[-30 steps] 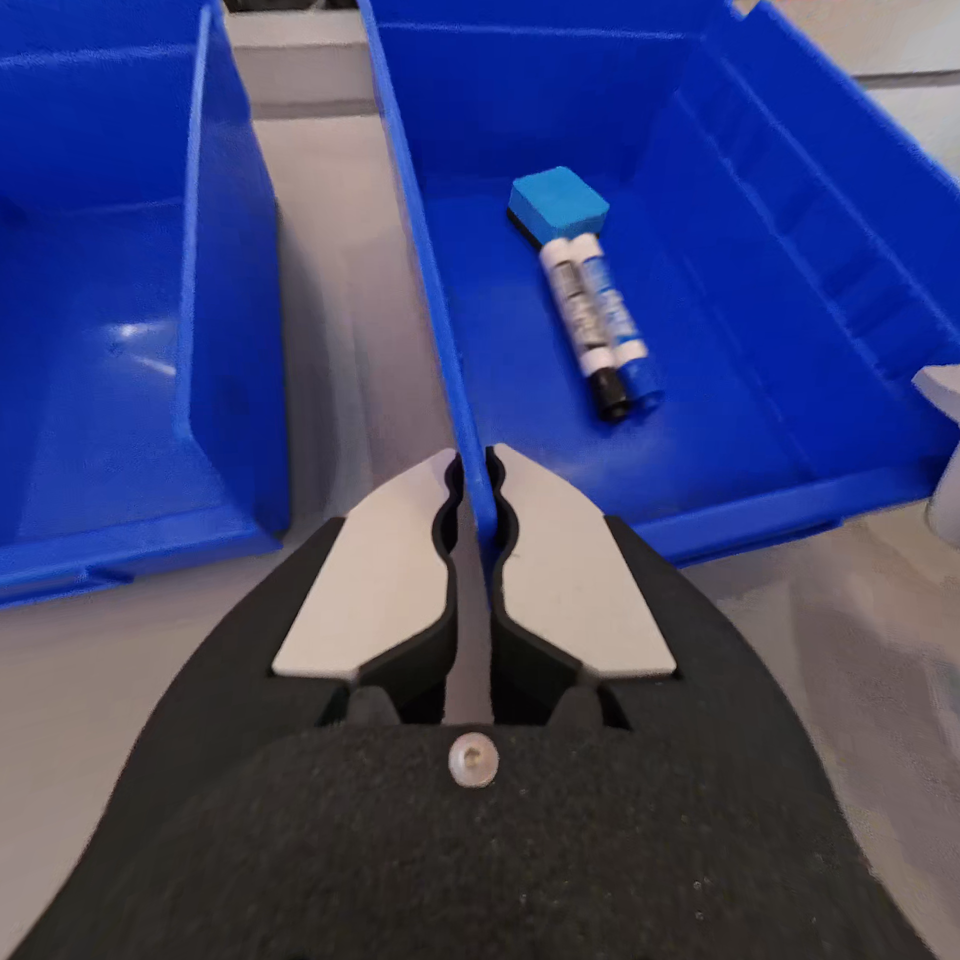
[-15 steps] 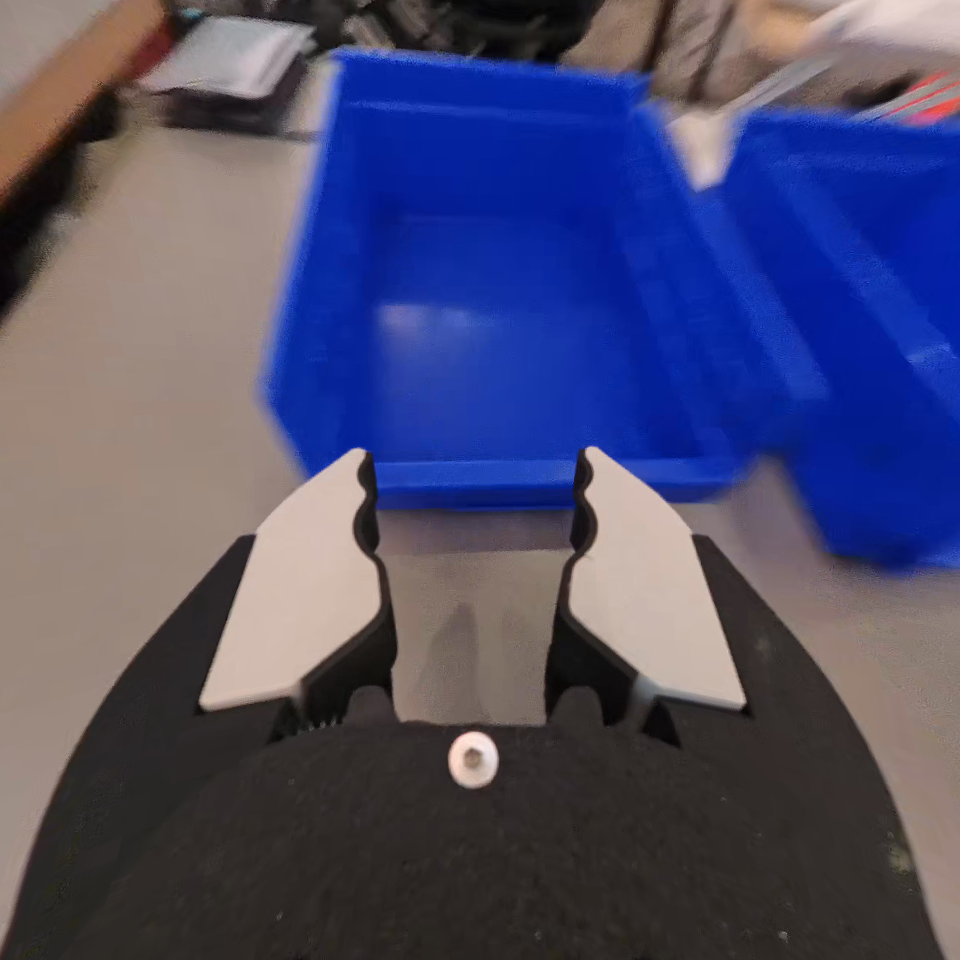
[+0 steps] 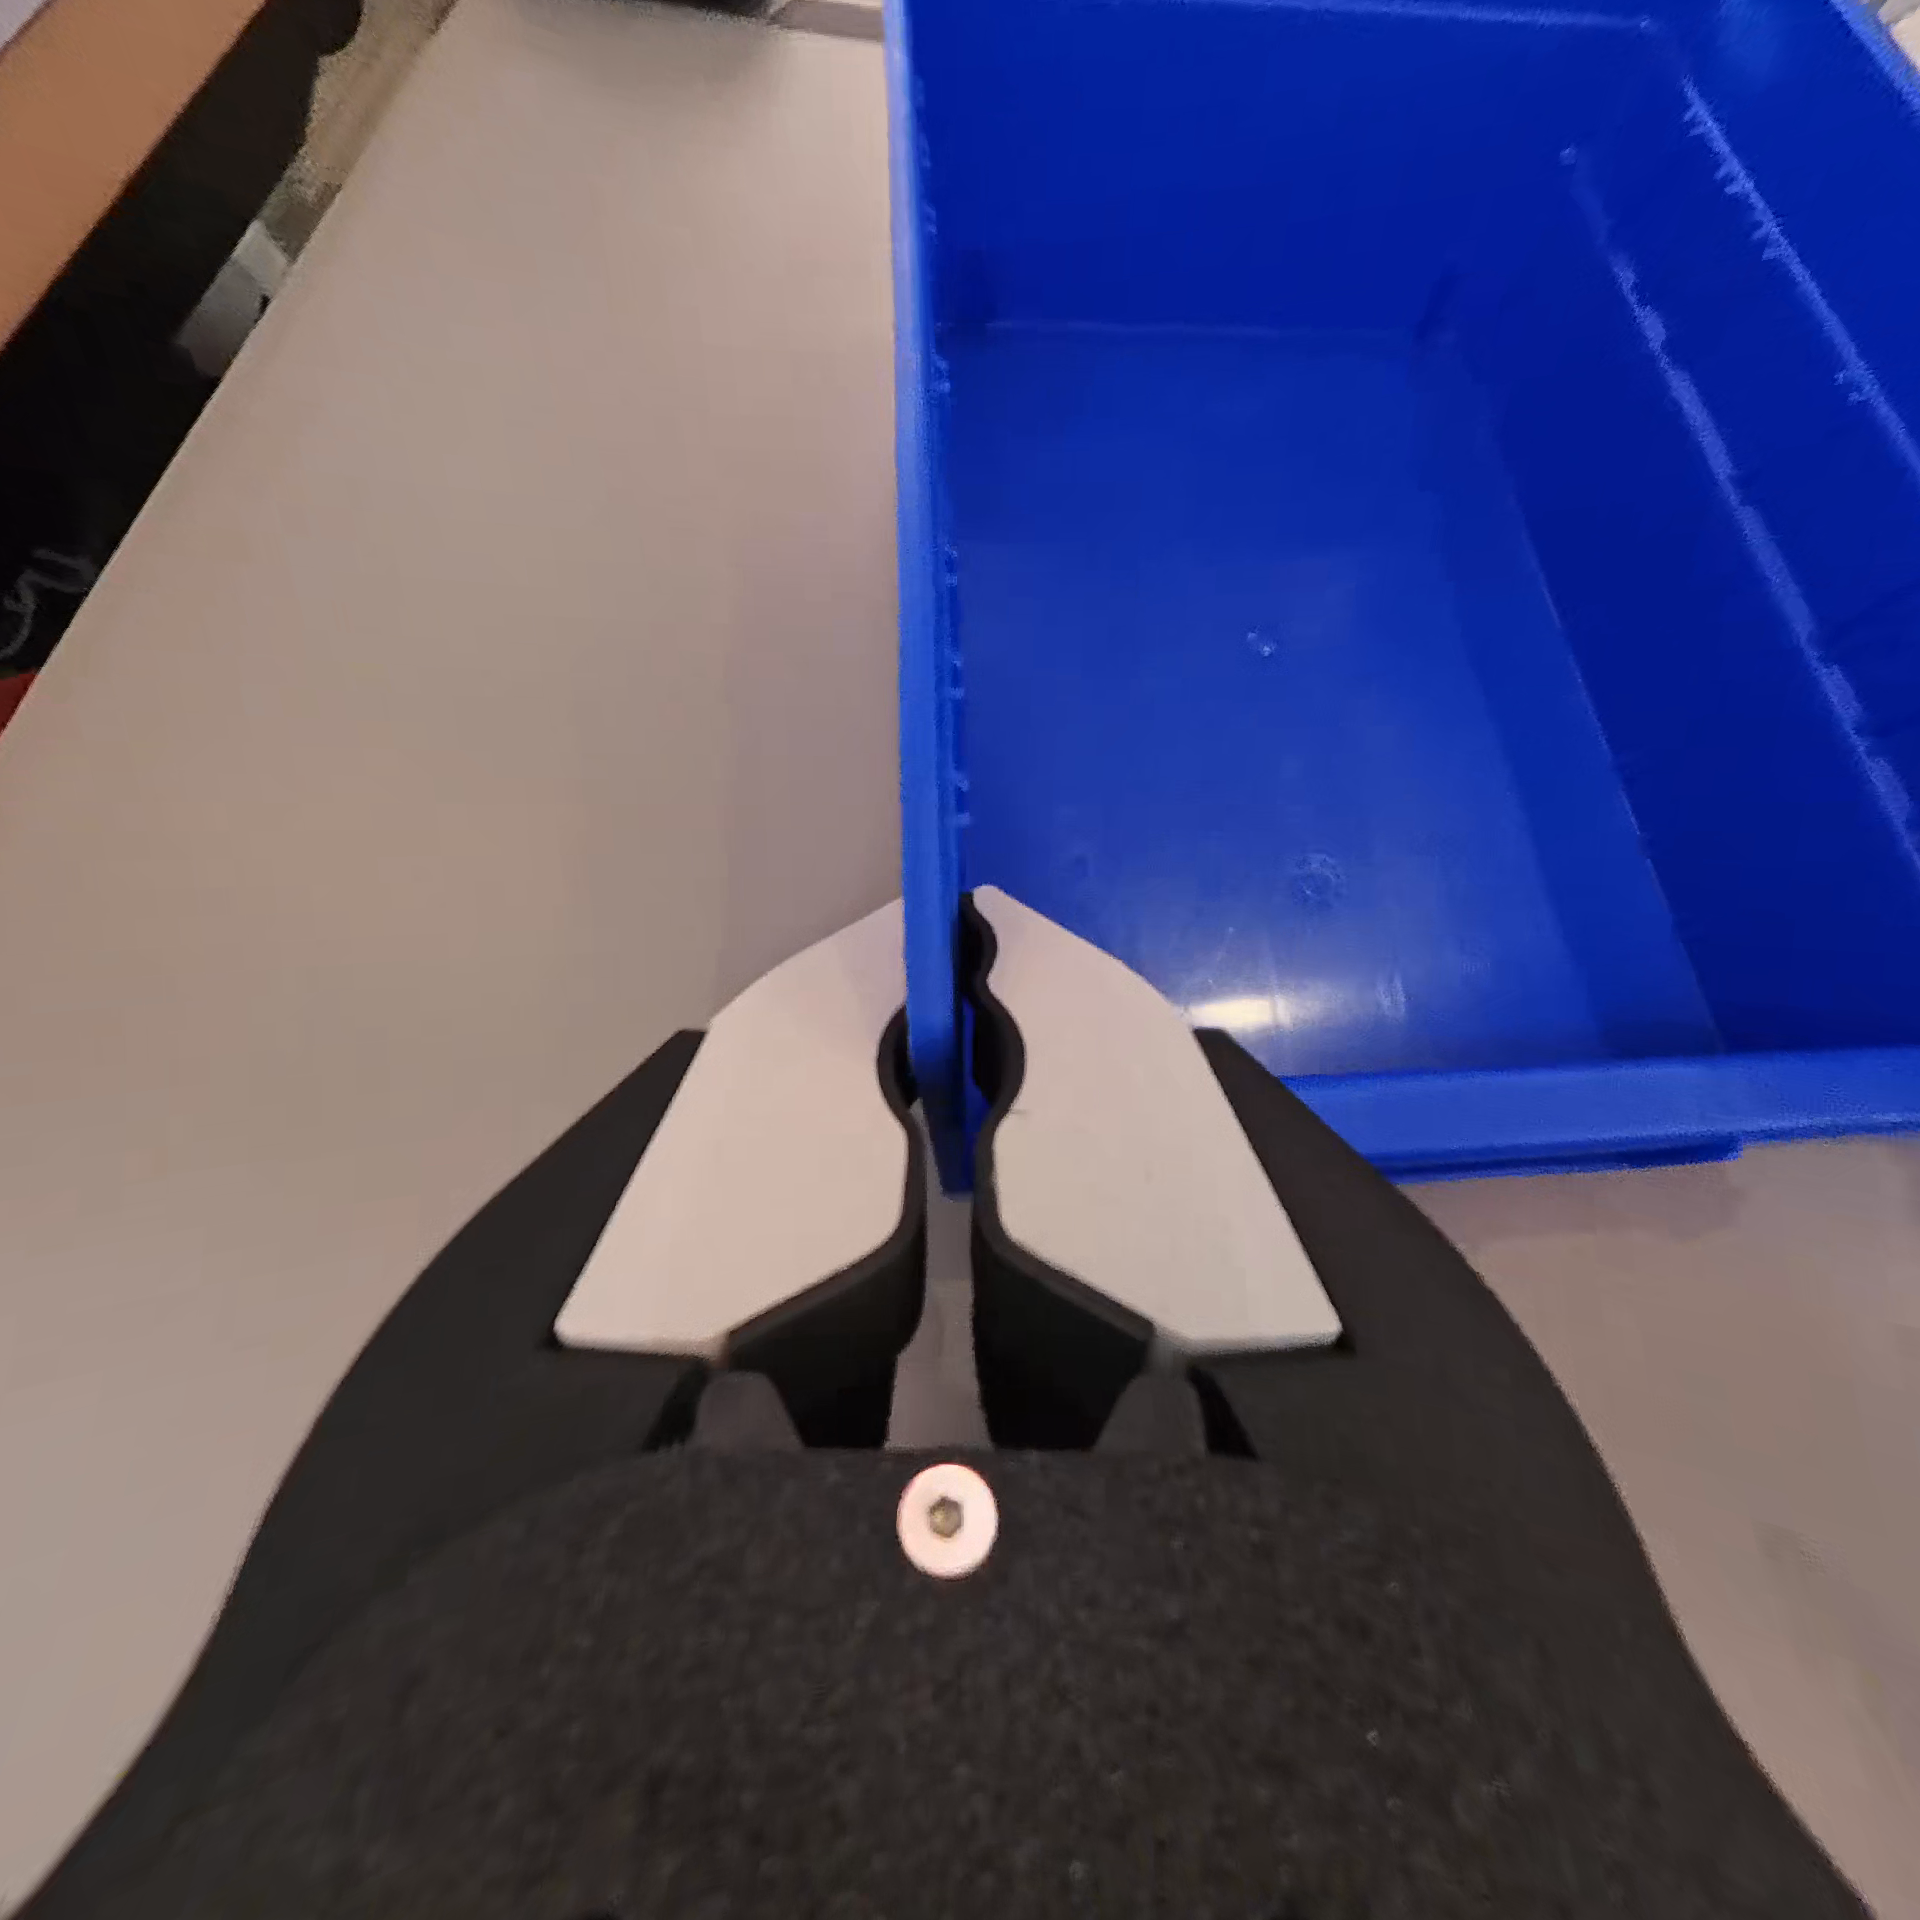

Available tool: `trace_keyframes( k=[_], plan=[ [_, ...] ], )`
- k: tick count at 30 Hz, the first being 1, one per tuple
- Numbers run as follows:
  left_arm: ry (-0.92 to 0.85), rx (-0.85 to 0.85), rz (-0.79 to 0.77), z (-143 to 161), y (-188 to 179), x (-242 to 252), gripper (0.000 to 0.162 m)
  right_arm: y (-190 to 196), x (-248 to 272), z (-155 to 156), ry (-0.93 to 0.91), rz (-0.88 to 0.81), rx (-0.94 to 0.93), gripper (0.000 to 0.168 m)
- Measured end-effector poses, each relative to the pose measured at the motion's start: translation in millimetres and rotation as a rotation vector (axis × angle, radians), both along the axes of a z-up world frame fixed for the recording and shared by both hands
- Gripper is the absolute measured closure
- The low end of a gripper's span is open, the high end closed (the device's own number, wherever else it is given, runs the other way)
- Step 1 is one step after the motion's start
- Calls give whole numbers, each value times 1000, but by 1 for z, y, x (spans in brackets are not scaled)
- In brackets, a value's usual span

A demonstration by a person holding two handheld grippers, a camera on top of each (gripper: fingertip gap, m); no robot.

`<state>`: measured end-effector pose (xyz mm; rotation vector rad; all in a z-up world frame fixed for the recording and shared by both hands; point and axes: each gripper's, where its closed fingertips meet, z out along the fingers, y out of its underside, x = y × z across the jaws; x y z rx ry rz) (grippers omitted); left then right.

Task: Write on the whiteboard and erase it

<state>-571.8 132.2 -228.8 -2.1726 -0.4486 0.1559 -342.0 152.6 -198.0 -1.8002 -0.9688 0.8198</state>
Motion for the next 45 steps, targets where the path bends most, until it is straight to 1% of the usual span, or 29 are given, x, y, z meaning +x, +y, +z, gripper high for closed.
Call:
trace_keyframes(
  k=[4,5,6,7,8,11,13,14,16,18,19,21,22,24,26,28,30,33,35,37,40,43,44,45],
  plan=[
    [-13,18,57,0,-56,14,160,-2,-40,-4,-44,-43,49,116],
    [-15,21,70,0,-68,19,160,-3,-46,-9,-66,-58,45,117],
    [-15,25,79,0,-80,23,160,-2,-48,-16,-98,-86,37,131],
    [-22,37,84,1,-89,29,159,-6,-52,-21,-119,-76,8,141],
    [-15,45,111,1,-98,31,159,-10,-52,-22,-126,-77,-21,154],
    [13,50,150,4,-119,40,159,-17,-50,-17,-197,-94,0,160],
    [37,89,181,15,-129,46,160,-21,-49,-3,-201,-96,61,162],
    [66,123,190,28,-133,49,160,-22,-48,11,-179,-94,96,163],
    [126,205,189,62,-132,61,160,-21,-37,48,-121,-109,186,163],
    [181,305,152,105,-117,82,159,-14,-12,93,-54,-153,276,163],
    [202,348,119,126,-104,98,159,-6,7,116,-24,-186,313,163],
    [244,398,14,163,-65,141,159,17,59,155,31,-278,357,163],
    [257,415,-48,176,-40,169,159,33,91,171,48,-335,372,164],
    [267,415,-187,191,13,235,158,67,165,191,44,-462,394,164],
    [248,419,-309,195,65,307,157,102,244,196,28,-566,383,164],
    [217,395,-418,185,114,382,157,134,324,185,-24,-662,352,164],
    [193,349,-515,162,155,456,157,163,401,160,-81,-743,277,164],
    [143,247,-603,107,199,545,157,197,494,106,-171,-808,147,164],
    [110,183,-640,70,214,586,156,212,536,66,-212,-821,63,164],
    [109,136,-670,41,221,613,155,222,564,33,-229,-818,-7,164],
    [111,85,-687,15,225,636,153,234,587,-3,-214,-797,-81,164],
    [70,66,-720,0,227,657,145,249,603,-20,-183,-814,-97,164],
    [69,80,-727,1,227,661,143,254,606,-23,-152,-817,-102,164],
    [59,78,-747,1,226,665,137,258,607,-23,-103,-823,-117,163]
  ],
)
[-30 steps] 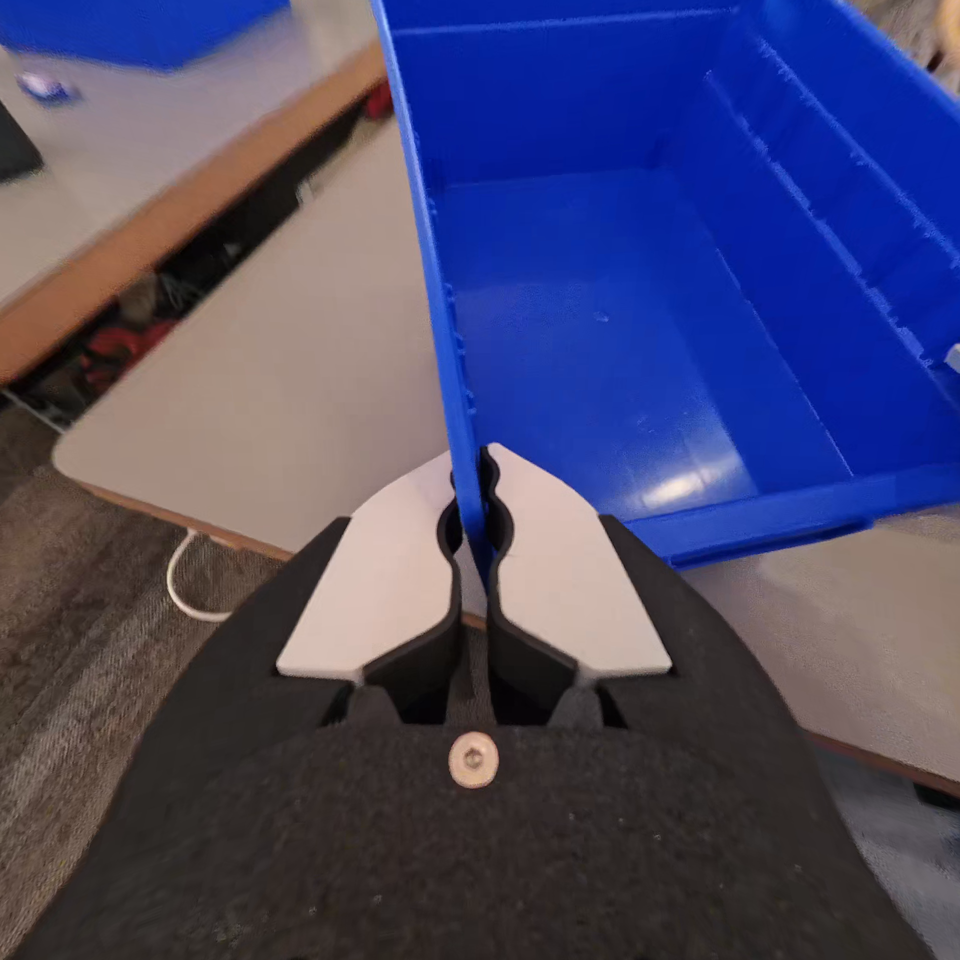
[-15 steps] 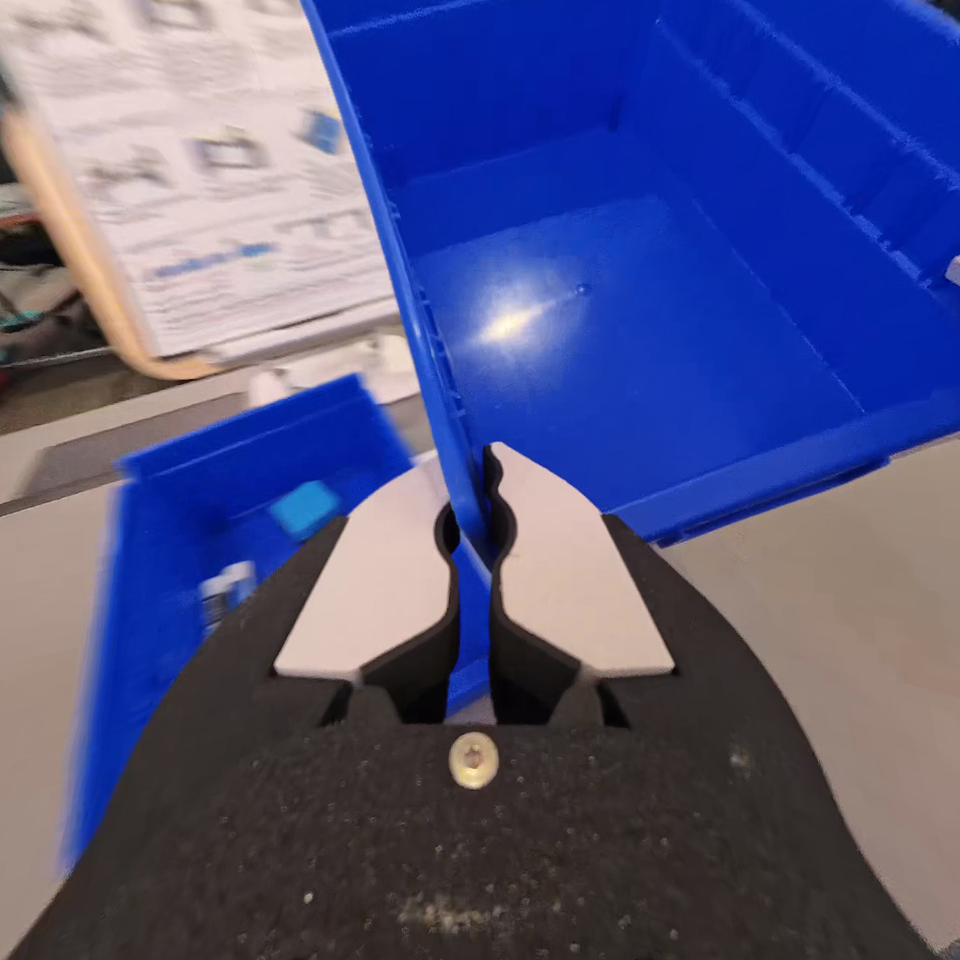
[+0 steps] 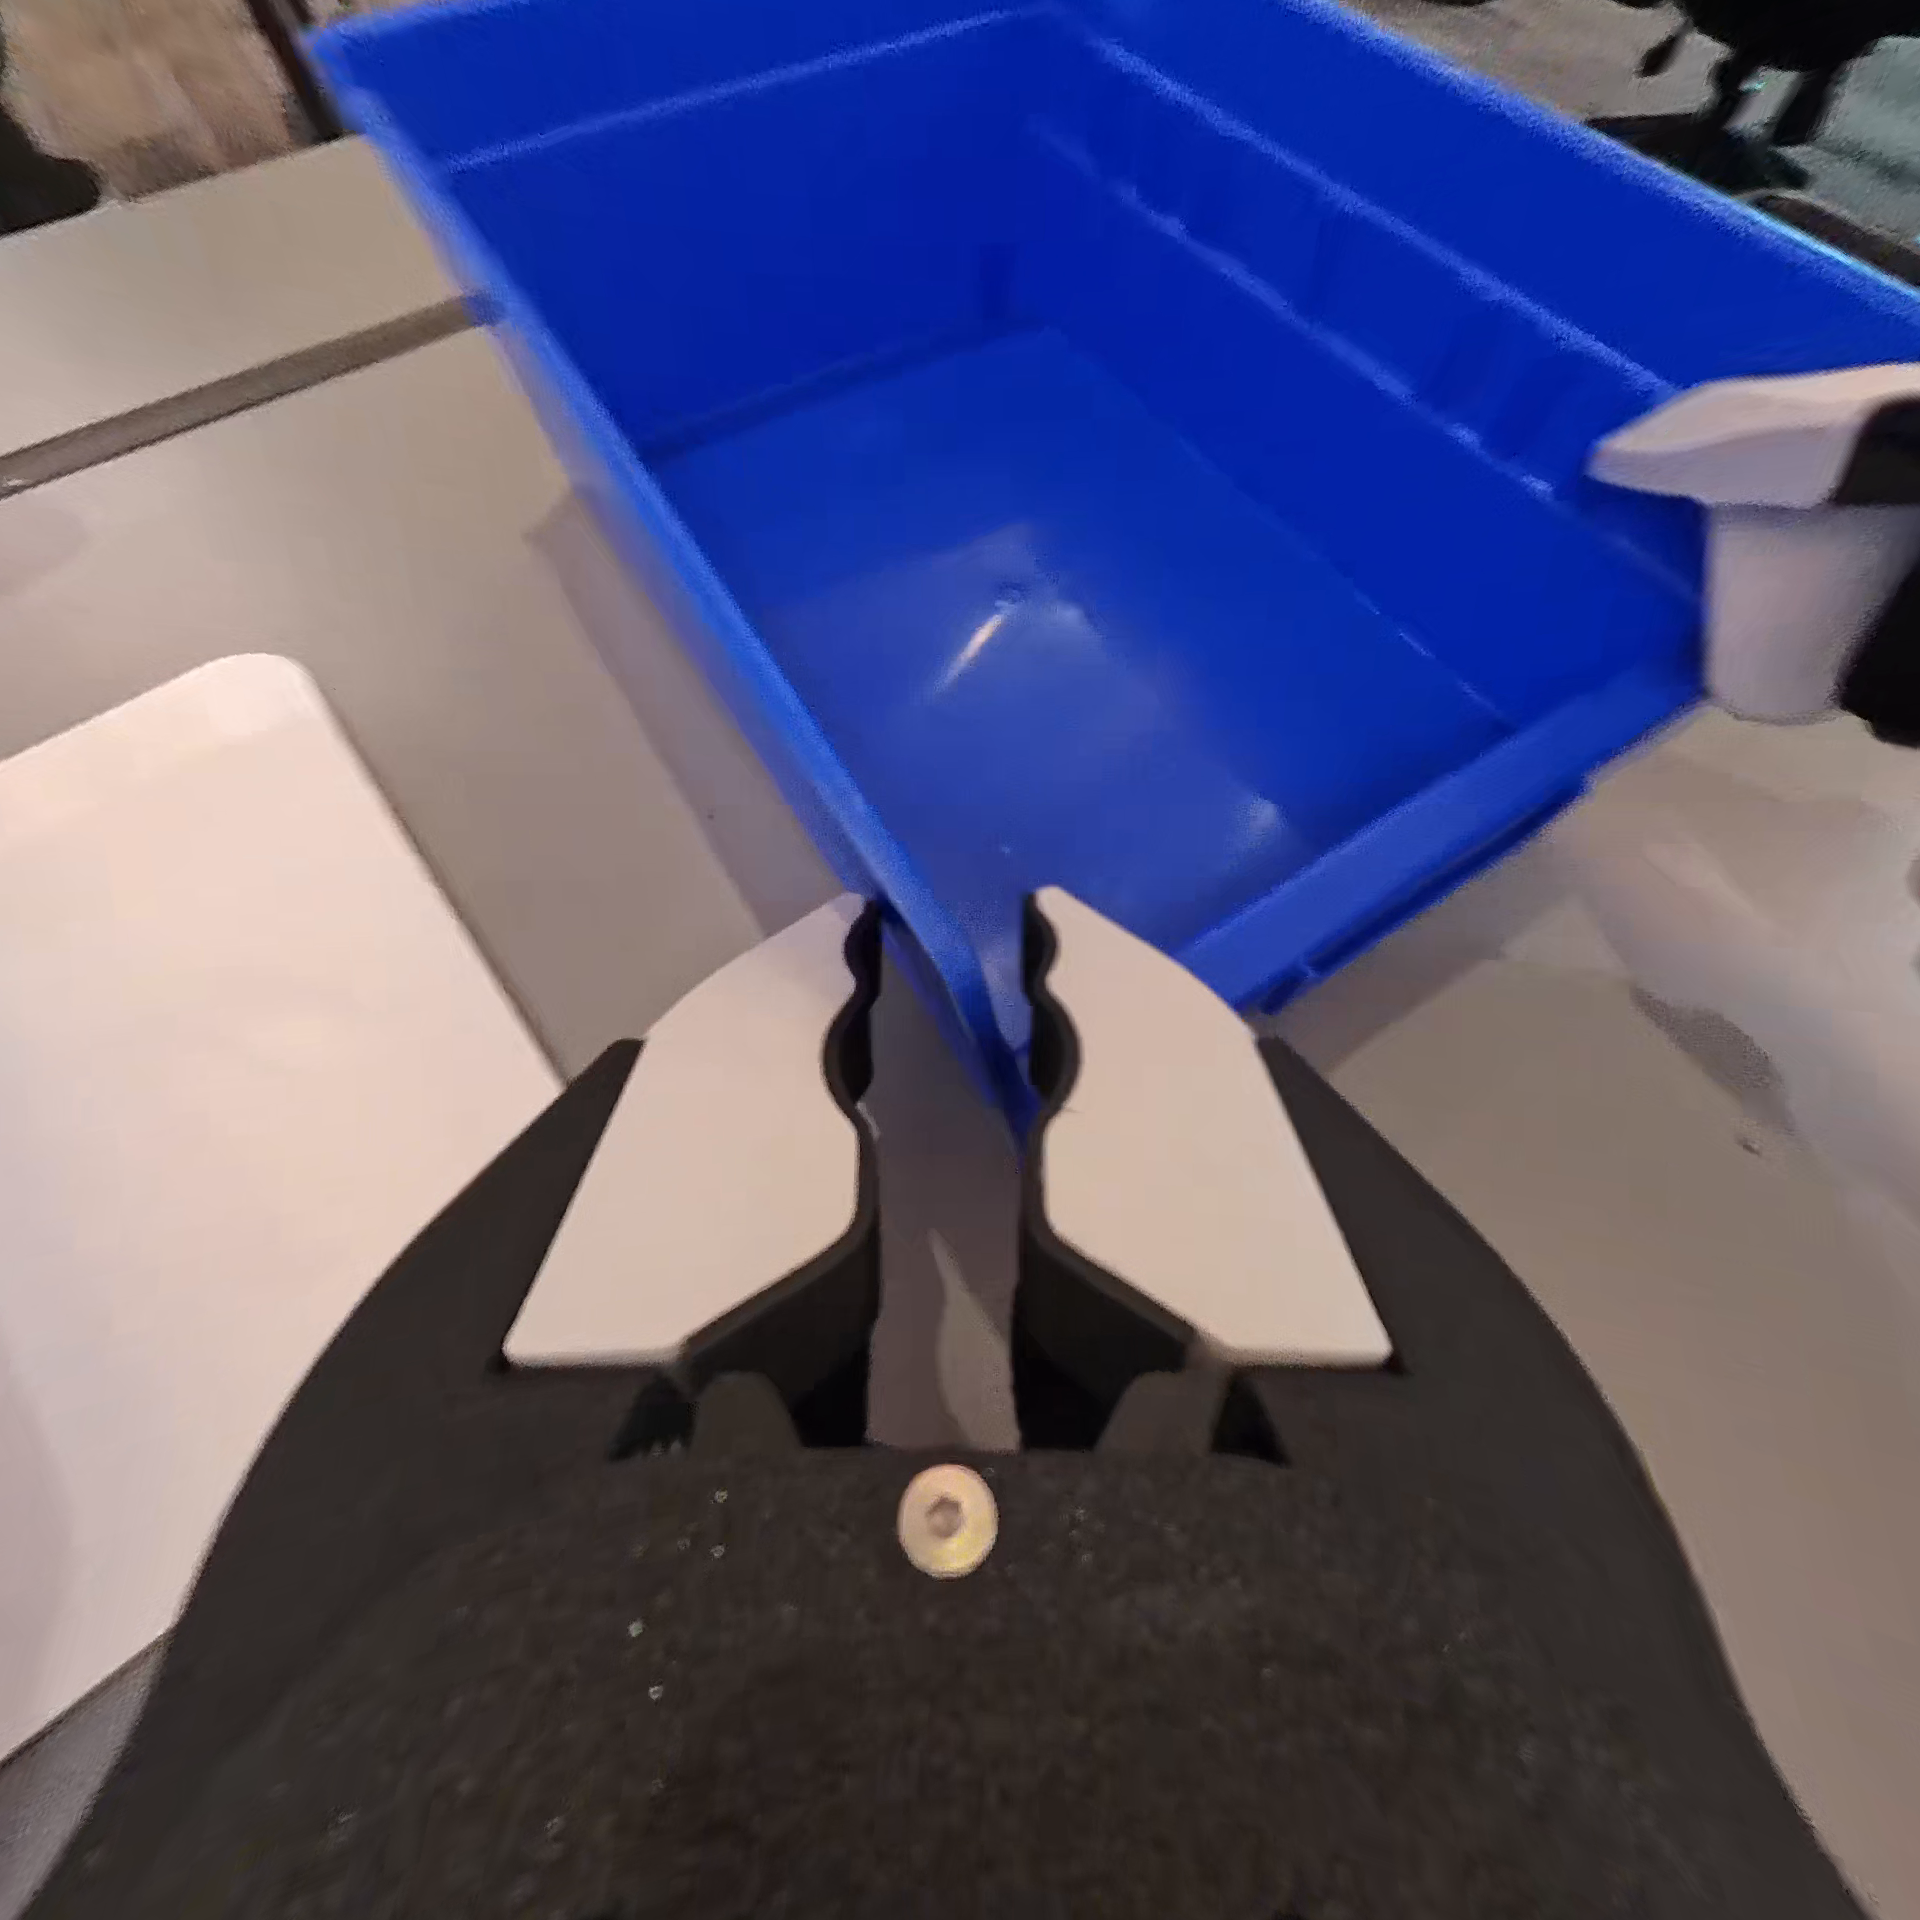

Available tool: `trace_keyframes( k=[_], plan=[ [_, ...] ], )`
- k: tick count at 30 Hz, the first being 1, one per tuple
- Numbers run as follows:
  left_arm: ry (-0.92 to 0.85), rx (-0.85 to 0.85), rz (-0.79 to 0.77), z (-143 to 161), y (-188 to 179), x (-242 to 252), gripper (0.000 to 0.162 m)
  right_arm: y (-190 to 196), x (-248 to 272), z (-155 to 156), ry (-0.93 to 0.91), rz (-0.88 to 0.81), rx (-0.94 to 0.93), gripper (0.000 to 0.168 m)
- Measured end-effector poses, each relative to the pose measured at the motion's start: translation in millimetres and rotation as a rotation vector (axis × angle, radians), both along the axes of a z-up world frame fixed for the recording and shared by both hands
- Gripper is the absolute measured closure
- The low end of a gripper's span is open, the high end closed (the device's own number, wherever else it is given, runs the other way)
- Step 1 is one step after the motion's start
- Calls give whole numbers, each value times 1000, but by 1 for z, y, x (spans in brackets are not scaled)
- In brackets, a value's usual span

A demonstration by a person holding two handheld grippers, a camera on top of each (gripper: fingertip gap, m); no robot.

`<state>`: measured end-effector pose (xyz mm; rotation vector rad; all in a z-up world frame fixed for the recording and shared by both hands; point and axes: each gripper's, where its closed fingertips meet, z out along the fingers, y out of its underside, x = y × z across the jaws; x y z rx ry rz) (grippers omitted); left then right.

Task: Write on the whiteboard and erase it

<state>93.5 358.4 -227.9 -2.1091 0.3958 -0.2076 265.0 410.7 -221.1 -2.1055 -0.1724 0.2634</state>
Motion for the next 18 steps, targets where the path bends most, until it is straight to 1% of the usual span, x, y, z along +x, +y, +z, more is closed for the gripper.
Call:
trace_keyframes(
  k=[1,2,3,4,5,6,7,8,9,10,11,12,13,14,15,16,18],
  plan=[
    [-18,-29,-50,-2,-4,7,125,2,2,2,39,-10,9,156],
    [-34,-64,-76,-1,-11,8,106,2,7,6,46,-30,27,139],
    [-50,-74,-96,7,-20,3,95,0,15,14,13,-61,58,135],
    [-71,-58,-124,22,-33,-6,95,-6,23,30,-40,-93,115,134],
    [-109,-26,-144,41,-49,-20,95,-14,25,53,-76,-120,198,134],
    [-153,8,-164,60,-67,-38,95,-24,14,79,-77,-104,287,134],
    [-173,42,-157,78,-83,-63,96,-37,-13,103,-47,-35,368,126],
    [-165,79,-116,92,-96,-96,96,-50,-49,122,-4,47,422,122],
    [-142,116,-55,101,-106,-134,97,-64,-89,133,30,122,446,122],
    [-101,146,26,105,-114,-177,98,-78,-133,136,62,190,449,118],
    [-48,166,122,104,-120,-223,98,-92,-180,134,109,256,440,110],
    [3,174,218,99,-126,-267,98,-106,-228,126,175,323,419,108],
    [46,174,307,91,-131,-308,99,-121,-275,114,226,391,384,109],
    [79,156,379,80,-134,-341,99,-131,-315,96,230,434,335,107],
    [91,124,426,68,-135,-365,98,-135,-345,78,192,434,290,106],
    [80,97,452,56,-133,-382,98,-134,-363,63,134,397,266,107],
    [36,27,462,32,-125,-396,97,-126,-387,44,45,323,254,109]
  ],
)
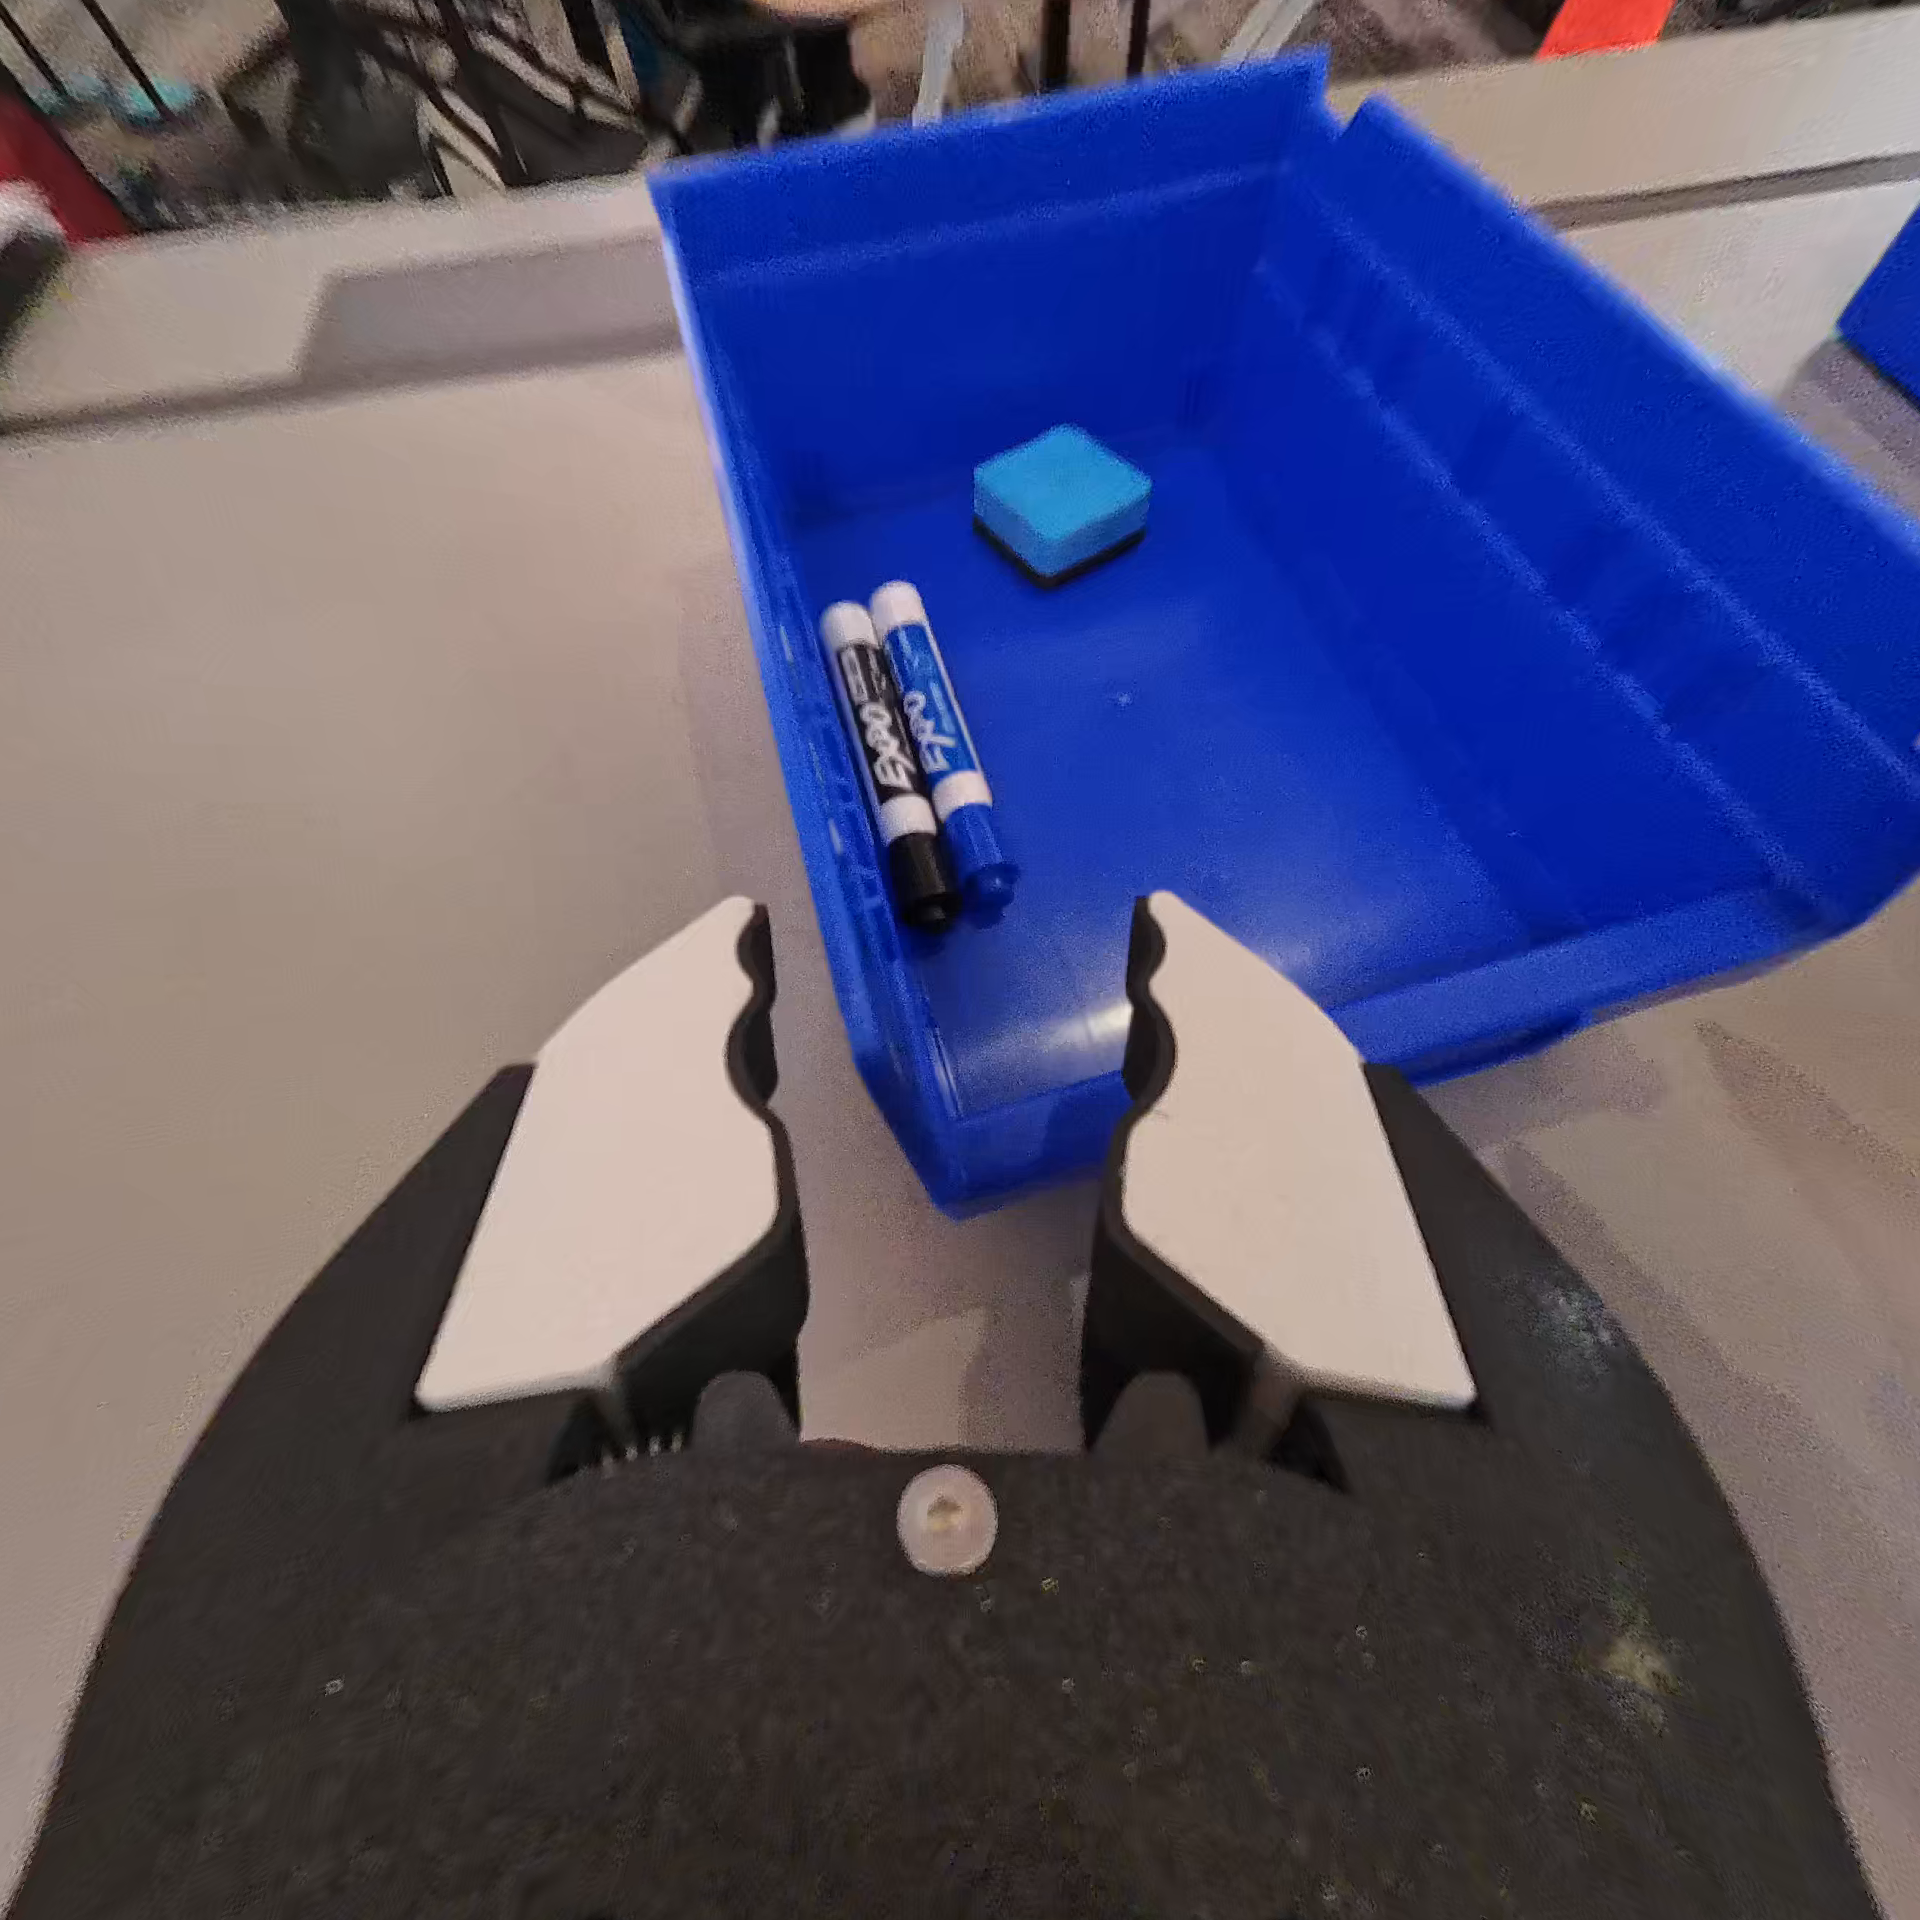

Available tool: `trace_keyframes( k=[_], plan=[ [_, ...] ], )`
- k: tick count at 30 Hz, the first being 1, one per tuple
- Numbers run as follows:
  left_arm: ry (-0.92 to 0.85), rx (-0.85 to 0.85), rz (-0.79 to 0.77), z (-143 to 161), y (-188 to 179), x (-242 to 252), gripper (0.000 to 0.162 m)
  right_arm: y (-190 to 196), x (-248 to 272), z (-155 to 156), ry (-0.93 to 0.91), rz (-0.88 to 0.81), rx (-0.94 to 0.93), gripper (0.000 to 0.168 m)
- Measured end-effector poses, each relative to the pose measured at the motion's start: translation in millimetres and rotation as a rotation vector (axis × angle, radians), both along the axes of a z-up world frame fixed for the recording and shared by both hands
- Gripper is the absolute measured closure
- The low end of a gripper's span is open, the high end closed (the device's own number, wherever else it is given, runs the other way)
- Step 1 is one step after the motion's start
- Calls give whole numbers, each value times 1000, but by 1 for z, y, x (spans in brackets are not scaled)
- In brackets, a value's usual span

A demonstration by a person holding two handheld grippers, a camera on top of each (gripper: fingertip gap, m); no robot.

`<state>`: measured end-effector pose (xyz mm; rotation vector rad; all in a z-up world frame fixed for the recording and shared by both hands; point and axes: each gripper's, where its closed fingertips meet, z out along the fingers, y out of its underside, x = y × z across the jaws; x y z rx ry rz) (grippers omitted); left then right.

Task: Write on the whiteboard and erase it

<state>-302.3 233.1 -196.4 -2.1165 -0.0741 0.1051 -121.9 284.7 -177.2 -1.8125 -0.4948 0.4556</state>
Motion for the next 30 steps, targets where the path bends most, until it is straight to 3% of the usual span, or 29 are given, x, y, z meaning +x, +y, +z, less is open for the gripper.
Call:
trace_keyframes(
  k=[2,4,5,9,14,18,21,27,30],
  plan=[
    [-54,-60,-14,-23,10,-1,107,8,-15,-21,-78,-37,-50,121],
    [-108,-74,2,-29,15,-5,137,18,-11,-45,-159,-140,-157,164],
    [-98,-71,17,-25,14,-12,155,21,-9,-47,-170,-156,-187,165],
    [-102,-74,18,-18,3,-36,158,14,-32,-21,-167,-161,-133,166],
    [-73,-17,84,14,-20,-128,158,-4,-124,16,-83,-81,-36,164],
    [11,-25,128,30,-36,-212,159,-14,-211,5,-81,-6,-50,165],
    [35,-43,148,25,-43,-258,159,-21,-259,-8,-69,14,-64,165],
    [-27,-98,118,-22,-44,-298,158,-30,-298,-44,-93,38,-145,163],
    [-81,-26,98,-25,-38,-301,158,-29,-301,-47,-81,24,-92,163]
  ],
)
